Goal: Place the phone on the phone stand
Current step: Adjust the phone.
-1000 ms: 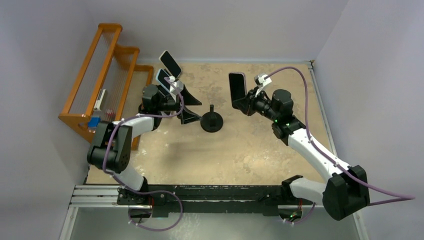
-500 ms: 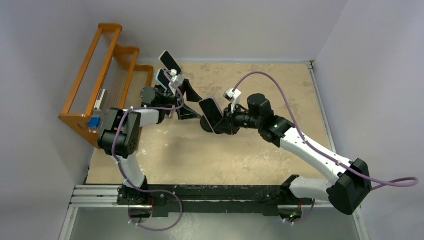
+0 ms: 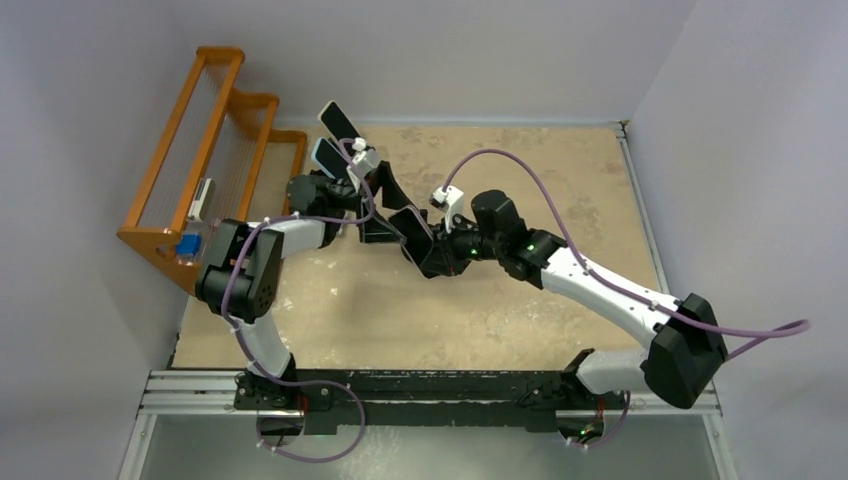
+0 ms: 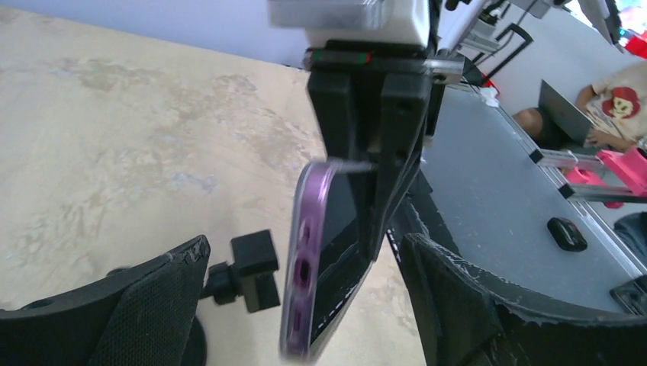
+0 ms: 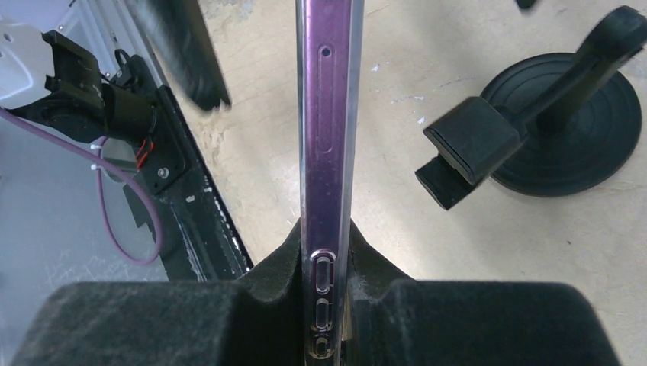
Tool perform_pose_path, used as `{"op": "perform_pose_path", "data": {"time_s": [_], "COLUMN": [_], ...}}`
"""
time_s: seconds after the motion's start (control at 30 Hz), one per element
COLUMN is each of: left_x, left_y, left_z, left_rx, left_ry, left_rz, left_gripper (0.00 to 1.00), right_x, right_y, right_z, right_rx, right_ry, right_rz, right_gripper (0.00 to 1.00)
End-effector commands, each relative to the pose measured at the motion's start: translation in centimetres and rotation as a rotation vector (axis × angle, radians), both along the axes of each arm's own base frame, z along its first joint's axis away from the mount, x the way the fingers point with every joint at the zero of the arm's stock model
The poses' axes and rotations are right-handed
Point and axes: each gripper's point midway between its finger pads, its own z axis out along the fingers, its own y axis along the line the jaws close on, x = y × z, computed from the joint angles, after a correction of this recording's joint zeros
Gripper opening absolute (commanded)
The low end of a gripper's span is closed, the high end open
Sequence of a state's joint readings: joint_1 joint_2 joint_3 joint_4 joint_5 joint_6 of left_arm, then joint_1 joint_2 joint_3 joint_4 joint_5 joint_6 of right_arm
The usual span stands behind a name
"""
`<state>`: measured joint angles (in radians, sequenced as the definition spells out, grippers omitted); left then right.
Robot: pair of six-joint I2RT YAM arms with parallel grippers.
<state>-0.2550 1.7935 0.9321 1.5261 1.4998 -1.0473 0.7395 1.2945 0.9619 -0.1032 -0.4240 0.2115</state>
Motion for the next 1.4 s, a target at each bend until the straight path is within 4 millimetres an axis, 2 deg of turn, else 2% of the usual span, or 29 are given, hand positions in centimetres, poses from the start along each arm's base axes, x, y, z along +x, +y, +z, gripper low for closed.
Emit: {"op": "perform_pose_path", "data": {"time_s": [0.0,0.03,0.07,0.13,0.17,0.2,0.23,0.33,0.4,0.47,0.57,0.6,0.63,0.67,0.77,0.8,0.87,1.0,1.1,1.2,1.37], "left_x": [-1.6,-1.7,-1.7,-1.8,-1.9,-2.0,-2.2,-3.1,-3.0,-2.3,-1.5,-1.3,-1.1,-0.9,-0.3,-0.1,0.1,-0.3,-1.5,-2.7,-3.4], "left_y": [-1.1,-1.3,-1.4,-1.6,-1.6,-1.6,-1.4,-0.9,-0.5,-0.2,-0.1,-0.1,-0.2,-0.2,-0.1,0.0,0.2,0.7,1.3,1.6,1.8], "left_z": [2.9,2.8,2.7,2.3,2.1,1.8,1.4,1.0,1.3,2.3,4.6,5.4,6.2,7.2,9.9,10.7,12.2,15.5,18.0,19.3,19.6], "left_rx": [-0.056,-0.053,-0.046,-0.025,-0.014,-0.007,0.006,0.03,0.017,-0.019,-0.113,-0.15,-0.18,-0.212,-0.321,-0.352,-0.404,-0.496,-0.549,-0.567,-0.574], "left_ry": [-0.245,-0.245,-0.244,-0.241,-0.24,-0.241,-0.24,-0.276,-0.29,-0.297,-0.327,-0.335,-0.342,-0.349,-0.357,-0.357,-0.355,-0.325,-0.33,-0.331,-0.292], "left_rz": [-0.061,-0.071,-0.082,-0.111,-0.124,-0.132,-0.14,-0.171,-0.145,-0.088,0.013,0.048,0.074,0.103,0.204,0.231,0.271,0.309,0.311,0.292,0.282], "left_gripper": [0.88,0.83,0.74,0.48,0.29,0.04,0.0,0.0,0.0,0.0,0.0,0.0,0.0,0.0,0.0,0.0,0.0,0.0,0.0,0.0,0.0], "right_x": [1.2,1.2,1.1,1.1,1.1,1.2,1.3,1.2,1.9,2.1,0.8,0.0,-0.7,-1.4,-3.1,-3.3,-3.7,-4.4,-4.0,-3.8,-3.5], "right_y": [2.5,2.7,2.8,2.8,2.8,2.7,2.6,1.7,0.7,-0.4,-2.3,-3.1,-4.0,-4.8,-6.5,-6.5,-6.2,-5.4,-5.0,-5.0,-4.8], "right_z": [5.0,5.0,5.1,5.3,5.5,5.8,6.0,7.1,8.5,10.7,14.2,15.2,16.9,17.6,17.6,16.5,16.0,15.9,16.1,16.6,17.2], "right_rx": [0.109,0.108,0.109,0.113,0.116,0.118,0.118,0.118,0.138,0.195,0.398,0.482,0.596,0.676,0.84,0.86,0.908,0.986,0.985,0.99,0.977], "right_ry": [-0.137,-0.137,-0.138,-0.145,-0.149,-0.155,-0.165,-0.192,-0.239,-0.326,-0.456,-0.497,-0.559,-0.595,-0.682,-0.688,-0.709,-0.752,-0.781,-0.806,-0.836], "right_rz": [0.026,0.027,0.027,0.027,0.024,0.019,0.011,-0.021,-0.091,-0.149,-0.204,-0.218,-0.234,-0.249,-0.254,-0.245,-0.213,-0.146,-0.142,-0.144,-0.143], "right_gripper": [0.0,0.0,0.0,0.0,0.0,0.0,0.0,0.0,0.0,0.22,0.7,0.79,0.86,0.91,0.95,0.95,0.94,0.92,0.92,0.91,0.92]}}
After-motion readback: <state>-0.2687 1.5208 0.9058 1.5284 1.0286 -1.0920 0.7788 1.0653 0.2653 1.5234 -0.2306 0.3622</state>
